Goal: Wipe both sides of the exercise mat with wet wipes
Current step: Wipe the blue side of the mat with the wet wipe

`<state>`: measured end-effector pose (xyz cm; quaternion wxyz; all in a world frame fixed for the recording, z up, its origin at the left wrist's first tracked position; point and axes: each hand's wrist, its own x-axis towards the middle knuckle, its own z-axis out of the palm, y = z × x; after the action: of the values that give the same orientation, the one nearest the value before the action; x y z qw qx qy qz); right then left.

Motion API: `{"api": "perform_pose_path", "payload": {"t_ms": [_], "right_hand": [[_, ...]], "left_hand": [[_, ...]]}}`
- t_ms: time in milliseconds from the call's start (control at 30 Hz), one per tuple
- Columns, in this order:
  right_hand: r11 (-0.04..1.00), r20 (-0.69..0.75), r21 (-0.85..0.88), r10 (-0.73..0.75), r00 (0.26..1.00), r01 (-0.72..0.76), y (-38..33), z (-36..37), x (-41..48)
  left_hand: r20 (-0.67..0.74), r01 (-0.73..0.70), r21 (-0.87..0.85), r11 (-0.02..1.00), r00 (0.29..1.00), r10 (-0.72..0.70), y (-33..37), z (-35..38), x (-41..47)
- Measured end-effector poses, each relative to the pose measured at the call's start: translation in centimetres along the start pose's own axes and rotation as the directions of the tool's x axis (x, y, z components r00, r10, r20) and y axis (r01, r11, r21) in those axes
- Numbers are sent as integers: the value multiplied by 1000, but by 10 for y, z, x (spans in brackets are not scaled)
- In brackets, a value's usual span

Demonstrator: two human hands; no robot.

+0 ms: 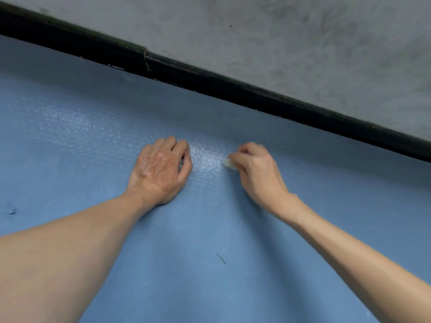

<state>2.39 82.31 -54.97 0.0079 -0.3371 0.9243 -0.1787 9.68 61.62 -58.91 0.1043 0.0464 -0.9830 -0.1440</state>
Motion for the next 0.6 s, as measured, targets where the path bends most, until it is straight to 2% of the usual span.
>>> {"api": "perform_pose_path", "payload": {"t_ms": [133,233,300,400,500,600], "right_hand": [[994,-78,-17,110,991,-111,17,-2,25],[997,-96,-26,71,993,-74,3,4,6],[1000,-39,10,16,999,-15,-17,6,-31],[987,84,162,-25,996,11,-50,1,-94],[957,213,281,10,977,-71,-66,-6,-122],[944,279,302,44,959,-131,-67,-8,-130]], "left_hand": [[4,3,-13,1000,1000,-2,1,0,-1],[-6,4,-27,1000,1000,-4,0,-1,0],[-14,-9,-37,999,1000,8,0,-2,0],[-20,-25,-45,999,1000,24,1,-1,0],[-27,-20,-54,998,999,19,1,-2,-1],[-37,-18,-65,998,999,15,1,-4,-2]]}}
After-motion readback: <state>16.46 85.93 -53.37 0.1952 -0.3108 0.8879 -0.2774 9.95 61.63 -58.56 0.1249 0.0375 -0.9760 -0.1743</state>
